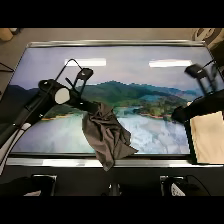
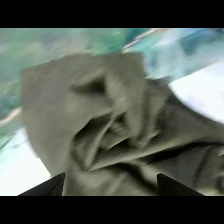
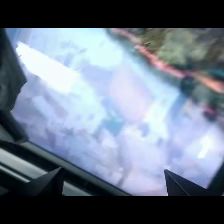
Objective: Fold the shirts.
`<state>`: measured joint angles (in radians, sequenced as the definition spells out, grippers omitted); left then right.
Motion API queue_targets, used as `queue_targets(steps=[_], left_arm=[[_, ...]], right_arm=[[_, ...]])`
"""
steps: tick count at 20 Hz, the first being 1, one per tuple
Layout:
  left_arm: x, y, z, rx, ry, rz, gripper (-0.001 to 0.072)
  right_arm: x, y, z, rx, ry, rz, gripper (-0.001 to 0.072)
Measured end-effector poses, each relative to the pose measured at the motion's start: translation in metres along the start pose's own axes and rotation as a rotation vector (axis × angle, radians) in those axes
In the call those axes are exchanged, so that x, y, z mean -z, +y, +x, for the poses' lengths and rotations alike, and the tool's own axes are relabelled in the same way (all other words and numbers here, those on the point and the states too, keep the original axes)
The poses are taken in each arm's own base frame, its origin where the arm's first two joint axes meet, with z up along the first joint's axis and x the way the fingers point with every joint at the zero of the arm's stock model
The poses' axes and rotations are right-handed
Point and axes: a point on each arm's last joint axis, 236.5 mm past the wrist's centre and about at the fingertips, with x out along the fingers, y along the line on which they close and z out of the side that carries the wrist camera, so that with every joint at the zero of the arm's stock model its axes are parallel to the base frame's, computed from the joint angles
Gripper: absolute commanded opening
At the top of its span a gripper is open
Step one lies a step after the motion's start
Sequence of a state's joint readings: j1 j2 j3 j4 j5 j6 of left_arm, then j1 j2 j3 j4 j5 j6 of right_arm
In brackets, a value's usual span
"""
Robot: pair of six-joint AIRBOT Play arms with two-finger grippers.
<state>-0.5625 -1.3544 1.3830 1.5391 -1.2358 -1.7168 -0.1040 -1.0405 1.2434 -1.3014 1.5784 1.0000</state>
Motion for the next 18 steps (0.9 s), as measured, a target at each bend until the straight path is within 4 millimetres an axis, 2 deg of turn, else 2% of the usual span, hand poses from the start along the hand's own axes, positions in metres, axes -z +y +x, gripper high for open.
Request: queue_targets(steps=[1, 2, 3, 5, 8, 11, 13, 16, 18], left_arm=[[0.011, 0.01, -0.003, -0.004, 0.041, -0.006, 0.0715], [0.025, 0.016, -0.007, 0.001, 0.082, -0.01, 0.0625], [0.043, 0.014, -0.009, 0.029, 0.122, -0.017, 0.0581], [0.085, -0.002, -0.004, 0.109, 0.201, -0.028, 0.0583], [0.142, -0.055, 0.017, 0.279, 0.276, -0.053, 0.0675], [0.177, -0.106, 0.037, 0.406, 0.314, -0.081, 0.0675], [0.189, -0.134, 0.048, 0.459, 0.318, -0.095, 0.0675], [0.205, -0.162, 0.066, 0.492, 0.346, -0.116, 0.0674], [0.213, -0.171, 0.077, 0.494, 0.363, -0.121, 0.0663]], right_arm=[[0.009, 0.01, 0.022, -0.076, 0.038, 0.008, 0.0672], [0.019, 0.022, 0.041, -0.149, 0.071, 0.016, 0.0672], [0.031, 0.035, 0.06, -0.22, 0.106, 0.025, 0.0672], [0.054, 0.059, 0.088, -0.34, 0.154, 0.047, 0.0671], [0.082, 0.084, 0.121, -0.448, 0.192, 0.094, 0.067], [0.102, 0.1, 0.14, -0.505, 0.212, 0.125, 0.0671], [0.107, 0.104, 0.147, -0.517, 0.209, 0.134, 0.0671], [0.109, 0.104, 0.153, -0.512, 0.195, 0.136, 0.0671], [0.109, 0.104, 0.156, -0.509, 0.186, 0.132, 0.0671]])
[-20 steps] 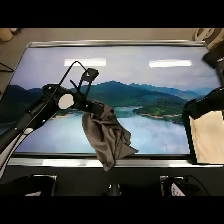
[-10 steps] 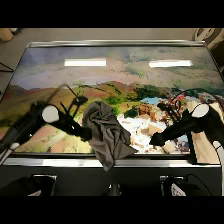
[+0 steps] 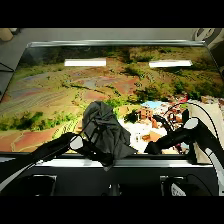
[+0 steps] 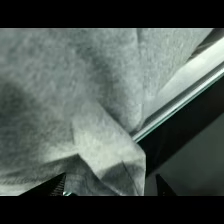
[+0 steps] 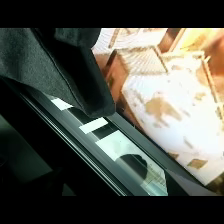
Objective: Fold the shirts.
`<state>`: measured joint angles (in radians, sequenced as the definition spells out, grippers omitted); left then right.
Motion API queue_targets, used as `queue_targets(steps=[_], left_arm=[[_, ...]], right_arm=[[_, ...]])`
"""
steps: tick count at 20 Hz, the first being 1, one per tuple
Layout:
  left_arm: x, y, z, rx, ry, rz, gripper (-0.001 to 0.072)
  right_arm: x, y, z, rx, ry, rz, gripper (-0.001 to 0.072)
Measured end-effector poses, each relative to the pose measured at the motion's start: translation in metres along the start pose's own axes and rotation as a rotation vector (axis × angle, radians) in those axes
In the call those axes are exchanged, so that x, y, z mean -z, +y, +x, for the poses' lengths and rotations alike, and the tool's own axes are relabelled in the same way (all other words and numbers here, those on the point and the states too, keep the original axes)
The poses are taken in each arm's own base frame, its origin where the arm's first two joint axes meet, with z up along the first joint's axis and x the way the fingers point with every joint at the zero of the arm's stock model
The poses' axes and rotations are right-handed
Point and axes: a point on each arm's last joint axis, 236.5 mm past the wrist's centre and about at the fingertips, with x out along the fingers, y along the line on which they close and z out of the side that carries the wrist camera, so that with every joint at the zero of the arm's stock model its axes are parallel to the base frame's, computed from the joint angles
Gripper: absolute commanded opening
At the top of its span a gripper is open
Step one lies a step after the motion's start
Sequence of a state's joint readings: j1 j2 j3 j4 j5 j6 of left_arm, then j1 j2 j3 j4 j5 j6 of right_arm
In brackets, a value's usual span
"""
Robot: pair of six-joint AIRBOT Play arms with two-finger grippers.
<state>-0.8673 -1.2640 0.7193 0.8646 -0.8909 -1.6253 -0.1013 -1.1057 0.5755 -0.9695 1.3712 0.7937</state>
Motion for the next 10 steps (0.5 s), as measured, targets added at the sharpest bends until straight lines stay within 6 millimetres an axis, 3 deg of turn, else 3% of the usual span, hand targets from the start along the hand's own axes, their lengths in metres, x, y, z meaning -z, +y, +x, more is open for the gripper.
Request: queue_targets(steps=[1, 2, 3, 6, 10], left_arm=[[0.002, 0.0, 0.006, -0.003, 0.008, 0.001, 0.0498], [0.006, -0.001, 0.011, -0.001, 0.019, -0.002, 0.0214], [0.007, -0.001, 0.013, -0.001, 0.023, -0.001, 0.0028], [0.005, 0.001, 0.014, 0.001, 0.019, -0.01, 0.0026], [0.005, 0.008, -0.005, -0.027, 0.01, 0.047, 0.0026]], right_arm=[[0.0, 0.0, 0.0, 0.001, -0.003, -0.001, 0.0671], [-0.001, -0.001, 0.001, 0.004, -0.007, -0.004, 0.0671], [-0.002, -0.001, 0.001, 0.003, -0.013, -0.003, 0.0671], [-0.007, -0.003, 0.002, 0.008, -0.035, -0.001, 0.0672], [-0.014, 0.0, 0.014, -0.023, -0.072, 0.027, 0.0672]])
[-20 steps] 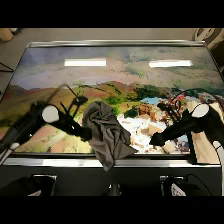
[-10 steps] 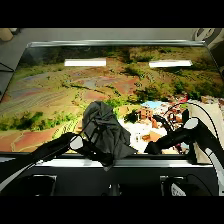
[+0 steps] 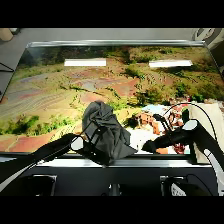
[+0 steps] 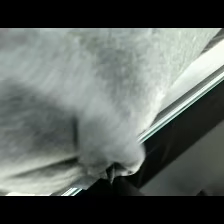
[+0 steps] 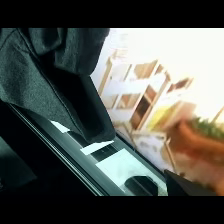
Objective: Fold the shirts.
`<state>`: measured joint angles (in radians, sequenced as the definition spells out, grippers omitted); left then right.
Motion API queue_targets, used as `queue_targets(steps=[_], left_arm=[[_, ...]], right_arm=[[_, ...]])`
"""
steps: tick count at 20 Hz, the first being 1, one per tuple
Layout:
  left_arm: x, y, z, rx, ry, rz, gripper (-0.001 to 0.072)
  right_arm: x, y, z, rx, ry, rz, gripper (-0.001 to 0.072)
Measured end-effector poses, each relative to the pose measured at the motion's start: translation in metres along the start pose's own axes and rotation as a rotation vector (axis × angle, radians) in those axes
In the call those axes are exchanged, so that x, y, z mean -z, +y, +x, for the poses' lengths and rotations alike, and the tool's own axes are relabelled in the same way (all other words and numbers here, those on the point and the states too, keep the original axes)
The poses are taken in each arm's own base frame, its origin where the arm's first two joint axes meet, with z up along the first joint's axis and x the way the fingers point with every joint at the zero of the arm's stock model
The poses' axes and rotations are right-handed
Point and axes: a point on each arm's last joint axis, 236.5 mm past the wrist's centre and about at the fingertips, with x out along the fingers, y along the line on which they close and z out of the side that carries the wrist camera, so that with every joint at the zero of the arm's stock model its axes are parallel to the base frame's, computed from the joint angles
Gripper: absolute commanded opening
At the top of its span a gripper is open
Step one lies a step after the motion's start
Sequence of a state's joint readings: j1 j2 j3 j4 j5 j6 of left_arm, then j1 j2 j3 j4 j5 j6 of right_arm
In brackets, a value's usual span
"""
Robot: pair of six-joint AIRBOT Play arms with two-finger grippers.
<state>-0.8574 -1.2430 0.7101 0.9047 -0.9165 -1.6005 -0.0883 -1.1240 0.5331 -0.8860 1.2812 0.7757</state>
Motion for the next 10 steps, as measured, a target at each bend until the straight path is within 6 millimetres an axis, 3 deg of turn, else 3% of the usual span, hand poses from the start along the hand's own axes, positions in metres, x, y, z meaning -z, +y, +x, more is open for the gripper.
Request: queue_targets(steps=[5, 7, 8, 10], left_arm=[[0.002, 0.0, -0.029, -0.035, -0.046, 0.061, 0.0026], [0.001, -0.001, -0.04, -0.043, -0.074, 0.068, 0.0026], [0.0, -0.001, -0.046, -0.051, -0.094, 0.072, 0.0026], [-0.003, -0.001, -0.059, -0.069, -0.13, 0.089, 0.0025]], right_arm=[[-0.007, 0.028, 0.045, -0.043, 0.033, -0.066, 0.0665], [-0.011, 0.04, 0.063, -0.046, 0.035, -0.098, 0.0363], [-0.01, 0.041, 0.069, -0.036, 0.042, -0.114, 0.0062], [-0.013, 0.046, 0.076, -0.026, 0.048, -0.149, 0.0022]])
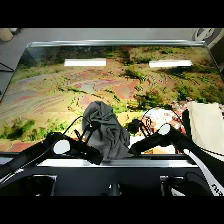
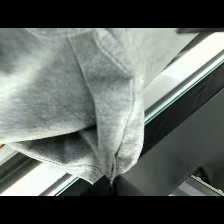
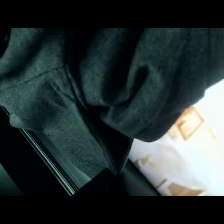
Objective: Fold the shirts.
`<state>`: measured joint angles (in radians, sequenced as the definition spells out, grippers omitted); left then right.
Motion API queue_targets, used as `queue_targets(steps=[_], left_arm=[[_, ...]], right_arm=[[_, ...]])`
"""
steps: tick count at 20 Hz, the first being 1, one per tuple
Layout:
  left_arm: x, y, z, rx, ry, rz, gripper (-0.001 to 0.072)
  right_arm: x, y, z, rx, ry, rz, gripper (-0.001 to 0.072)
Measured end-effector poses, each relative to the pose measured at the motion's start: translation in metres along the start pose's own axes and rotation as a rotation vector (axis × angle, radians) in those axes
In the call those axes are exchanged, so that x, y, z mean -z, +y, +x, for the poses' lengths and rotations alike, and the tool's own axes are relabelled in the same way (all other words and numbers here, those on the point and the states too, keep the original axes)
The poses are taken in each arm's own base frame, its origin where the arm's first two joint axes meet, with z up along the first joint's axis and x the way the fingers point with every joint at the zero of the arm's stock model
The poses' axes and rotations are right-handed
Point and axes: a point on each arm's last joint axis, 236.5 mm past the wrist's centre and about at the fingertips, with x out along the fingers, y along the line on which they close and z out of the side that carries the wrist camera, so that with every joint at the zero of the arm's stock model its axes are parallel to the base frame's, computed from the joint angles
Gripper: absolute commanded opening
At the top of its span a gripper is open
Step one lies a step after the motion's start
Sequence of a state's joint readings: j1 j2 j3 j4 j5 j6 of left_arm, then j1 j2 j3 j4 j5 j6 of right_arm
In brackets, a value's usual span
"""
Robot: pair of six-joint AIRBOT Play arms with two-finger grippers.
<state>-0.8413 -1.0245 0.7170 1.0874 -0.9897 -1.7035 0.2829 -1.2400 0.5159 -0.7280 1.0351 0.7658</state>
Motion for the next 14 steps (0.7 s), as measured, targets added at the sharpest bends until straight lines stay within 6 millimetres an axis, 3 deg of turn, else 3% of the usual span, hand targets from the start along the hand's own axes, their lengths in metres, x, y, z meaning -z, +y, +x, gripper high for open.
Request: queue_targets(steps=[3, 5, 6, 8, 10, 12, 14], left_arm=[[-0.019, 0.006, -0.036, -0.073, -0.069, 0.067, 0.0025], [-0.049, 0.014, -0.089, -0.172, -0.177, 0.134, 0.0026], [-0.071, 0.017, -0.131, -0.235, -0.273, 0.161, 0.0026], [-0.107, 0.021, -0.234, -0.357, -0.505, 0.17, 0.0026], [-0.121, 0.016, -0.356, -0.435, -0.8, 0.113, 0.0026], [-0.106, 0.003, -0.463, -0.465, -1.082, 0.061, 0.0026], [-0.076, -0.014, -0.539, -0.466, -1.308, 0.046, 0.0026]], right_arm=[[-0.027, 0.01, -0.017, 0.039, -0.022, -0.122, 0.0021], [-0.058, 0.013, -0.056, 0.157, -0.047, -0.271, 0.0021], [-0.082, 0.015, -0.091, 0.264, -0.089, -0.35, 0.0021], [-0.124, 0.023, -0.184, 0.539, -0.202, -0.48, 0.0021], [-0.151, 0.056, -0.302, 0.822, -0.404, -0.559, 0.0021], [-0.146, 0.109, -0.412, 1.027, -0.651, -0.592, 0.0021], [-0.117, 0.162, -0.489, 1.134, -0.88, -0.609, 0.0021]])
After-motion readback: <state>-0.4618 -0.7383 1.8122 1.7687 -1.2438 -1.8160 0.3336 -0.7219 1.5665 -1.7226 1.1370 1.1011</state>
